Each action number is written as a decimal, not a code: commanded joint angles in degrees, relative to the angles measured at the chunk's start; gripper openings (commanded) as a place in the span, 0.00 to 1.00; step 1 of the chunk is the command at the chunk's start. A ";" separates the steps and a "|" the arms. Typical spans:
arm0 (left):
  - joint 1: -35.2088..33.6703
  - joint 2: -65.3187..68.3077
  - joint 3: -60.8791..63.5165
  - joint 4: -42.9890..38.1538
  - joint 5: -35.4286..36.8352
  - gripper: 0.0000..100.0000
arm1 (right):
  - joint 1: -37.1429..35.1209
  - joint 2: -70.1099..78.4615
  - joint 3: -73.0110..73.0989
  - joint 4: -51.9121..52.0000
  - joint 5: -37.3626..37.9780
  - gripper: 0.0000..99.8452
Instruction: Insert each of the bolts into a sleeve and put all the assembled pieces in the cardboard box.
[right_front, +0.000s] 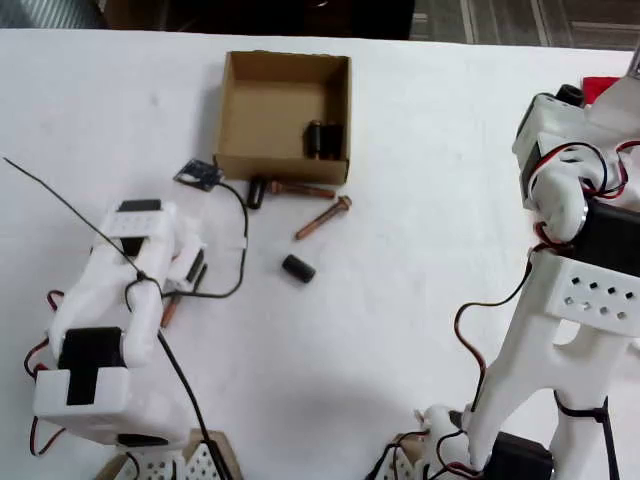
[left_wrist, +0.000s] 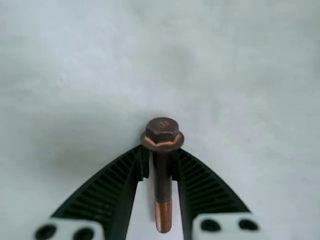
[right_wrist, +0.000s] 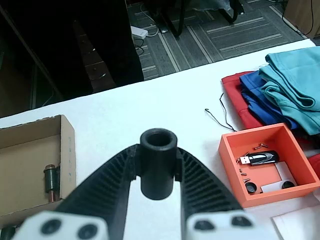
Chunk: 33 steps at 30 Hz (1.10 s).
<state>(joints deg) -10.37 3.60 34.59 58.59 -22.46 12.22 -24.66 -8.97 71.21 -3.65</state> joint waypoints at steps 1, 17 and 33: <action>0.26 0.09 -1.98 0.26 -0.26 0.08 | -0.48 -0.57 -2.55 0.22 -0.35 0.02; 0.26 -0.62 -26.68 24.79 0.09 0.03 | -2.68 -0.57 -1.49 0.48 -0.62 0.02; 8.00 -41.41 -18.24 16.44 10.20 0.03 | -11.30 -8.22 14.42 -7.78 -0.44 0.02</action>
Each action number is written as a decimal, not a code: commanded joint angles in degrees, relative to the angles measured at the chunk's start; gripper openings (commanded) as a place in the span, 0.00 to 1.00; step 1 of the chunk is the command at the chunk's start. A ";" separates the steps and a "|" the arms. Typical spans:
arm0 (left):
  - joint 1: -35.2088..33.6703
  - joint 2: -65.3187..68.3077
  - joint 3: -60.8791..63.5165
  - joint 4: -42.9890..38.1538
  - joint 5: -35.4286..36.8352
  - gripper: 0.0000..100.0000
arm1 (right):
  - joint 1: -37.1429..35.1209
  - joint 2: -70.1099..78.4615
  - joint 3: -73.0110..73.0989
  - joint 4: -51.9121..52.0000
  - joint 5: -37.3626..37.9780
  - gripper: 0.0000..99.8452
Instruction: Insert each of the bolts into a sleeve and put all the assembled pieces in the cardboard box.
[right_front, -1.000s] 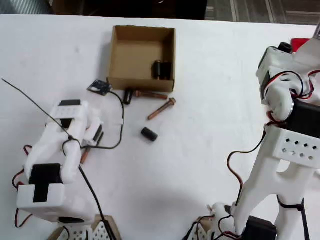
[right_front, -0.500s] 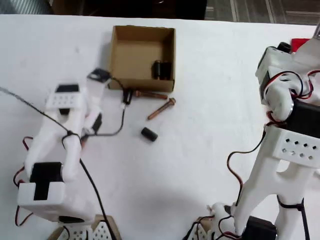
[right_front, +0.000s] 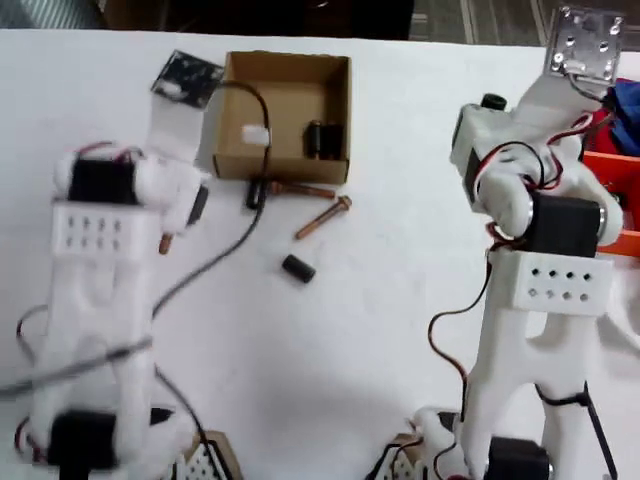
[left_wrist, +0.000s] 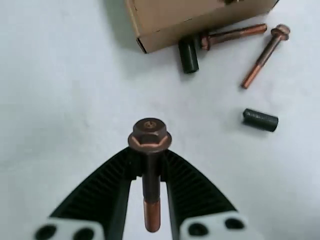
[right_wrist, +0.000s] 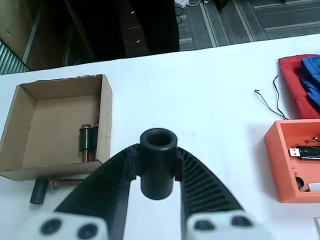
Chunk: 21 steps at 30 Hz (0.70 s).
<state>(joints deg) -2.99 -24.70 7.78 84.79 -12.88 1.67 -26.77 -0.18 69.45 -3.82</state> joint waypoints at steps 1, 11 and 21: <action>0.62 -17.23 12.97 -13.89 0.62 0.03 | -1.27 -8.92 10.73 -9.89 -0.26 0.02; -3.52 -45.19 47.34 -42.99 13.80 0.03 | -17.98 -31.16 46.95 -40.04 6.77 0.02; -13.27 -50.55 48.48 -40.26 14.77 0.03 | -27.74 -31.08 51.87 -45.23 10.20 0.02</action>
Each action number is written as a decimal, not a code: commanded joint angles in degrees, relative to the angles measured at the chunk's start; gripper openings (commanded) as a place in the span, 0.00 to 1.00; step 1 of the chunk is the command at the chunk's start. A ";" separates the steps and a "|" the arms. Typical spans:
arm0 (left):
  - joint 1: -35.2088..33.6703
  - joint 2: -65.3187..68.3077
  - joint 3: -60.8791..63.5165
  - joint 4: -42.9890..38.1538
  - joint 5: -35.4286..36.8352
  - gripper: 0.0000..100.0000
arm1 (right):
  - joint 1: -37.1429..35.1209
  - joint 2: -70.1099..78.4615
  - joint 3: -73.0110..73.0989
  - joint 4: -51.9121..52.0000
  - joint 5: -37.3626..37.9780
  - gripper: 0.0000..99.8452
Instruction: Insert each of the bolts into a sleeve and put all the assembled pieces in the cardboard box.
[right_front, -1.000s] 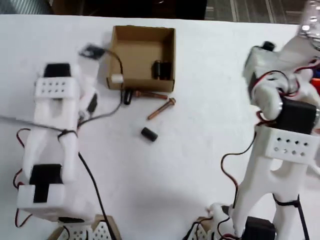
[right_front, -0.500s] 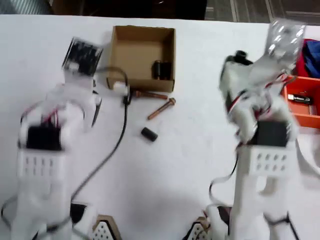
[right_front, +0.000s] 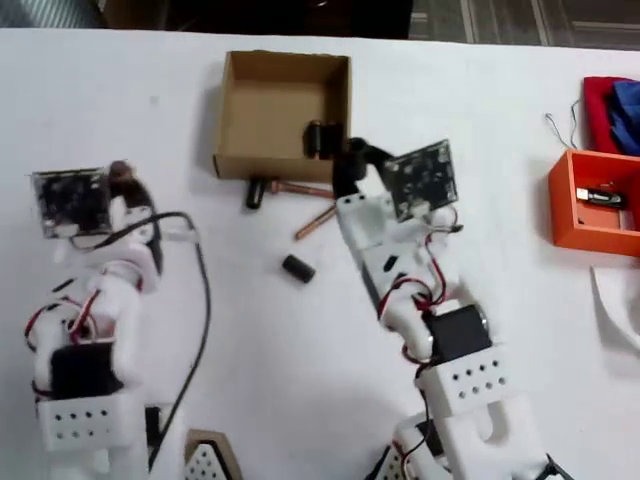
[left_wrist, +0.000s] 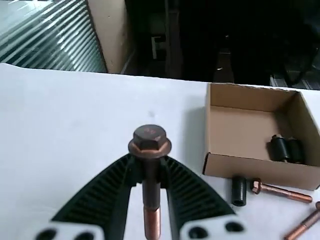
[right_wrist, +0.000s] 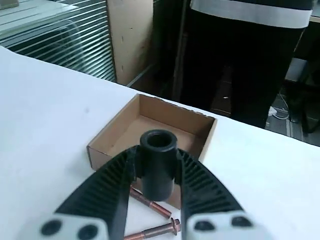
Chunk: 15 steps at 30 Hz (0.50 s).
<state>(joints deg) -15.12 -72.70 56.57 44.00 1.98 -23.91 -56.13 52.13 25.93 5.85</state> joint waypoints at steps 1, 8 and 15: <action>-1.14 -3.43 -0.13 0.53 0.18 0.03 | -2.68 -1.71 -0.35 -1.89 0.53 0.02; 2.46 -8.09 -0.31 -4.40 14.59 0.03 | -4.62 3.74 3.60 -12.26 0.44 0.02; 14.77 -2.90 -1.80 -9.49 22.68 0.03 | -4.44 9.36 3.69 -13.85 -8.88 0.02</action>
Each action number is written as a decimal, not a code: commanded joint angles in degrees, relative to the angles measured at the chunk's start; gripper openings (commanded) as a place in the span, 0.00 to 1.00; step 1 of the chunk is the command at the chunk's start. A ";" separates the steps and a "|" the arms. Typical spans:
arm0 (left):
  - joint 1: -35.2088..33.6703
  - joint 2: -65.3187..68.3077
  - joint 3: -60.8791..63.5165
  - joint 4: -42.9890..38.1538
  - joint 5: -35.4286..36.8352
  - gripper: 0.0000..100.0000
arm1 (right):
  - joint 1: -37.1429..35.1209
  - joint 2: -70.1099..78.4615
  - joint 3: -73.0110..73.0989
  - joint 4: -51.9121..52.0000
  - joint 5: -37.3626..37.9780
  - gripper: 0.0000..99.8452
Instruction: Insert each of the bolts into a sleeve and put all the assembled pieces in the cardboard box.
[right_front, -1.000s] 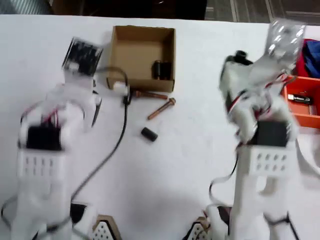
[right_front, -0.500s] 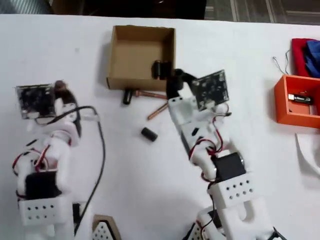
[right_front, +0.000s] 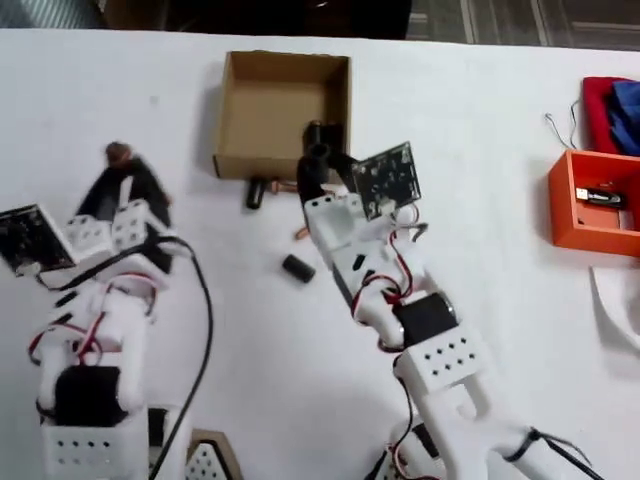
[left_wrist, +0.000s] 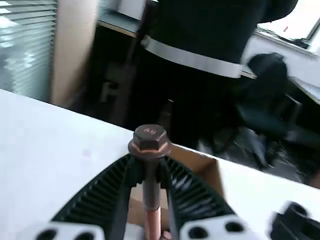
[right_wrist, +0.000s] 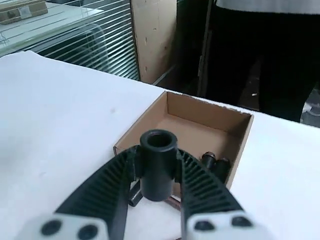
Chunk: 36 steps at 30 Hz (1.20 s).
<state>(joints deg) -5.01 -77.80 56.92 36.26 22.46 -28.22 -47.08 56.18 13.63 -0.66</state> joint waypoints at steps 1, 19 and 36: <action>5.54 3.43 -3.03 -1.76 3.34 0.03 | -0.04 0.22 -0.26 -1.54 -2.20 0.02; 19.78 25.41 -36.70 9.14 9.67 0.03 | -0.31 -8.57 2.90 -1.54 8.62 0.02; 22.51 37.80 -45.32 8.00 0.26 0.03 | -0.57 -7.52 2.81 -1.54 8.70 0.02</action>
<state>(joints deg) 17.05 -39.82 13.58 45.41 23.16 -28.40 -54.02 59.43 13.54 7.60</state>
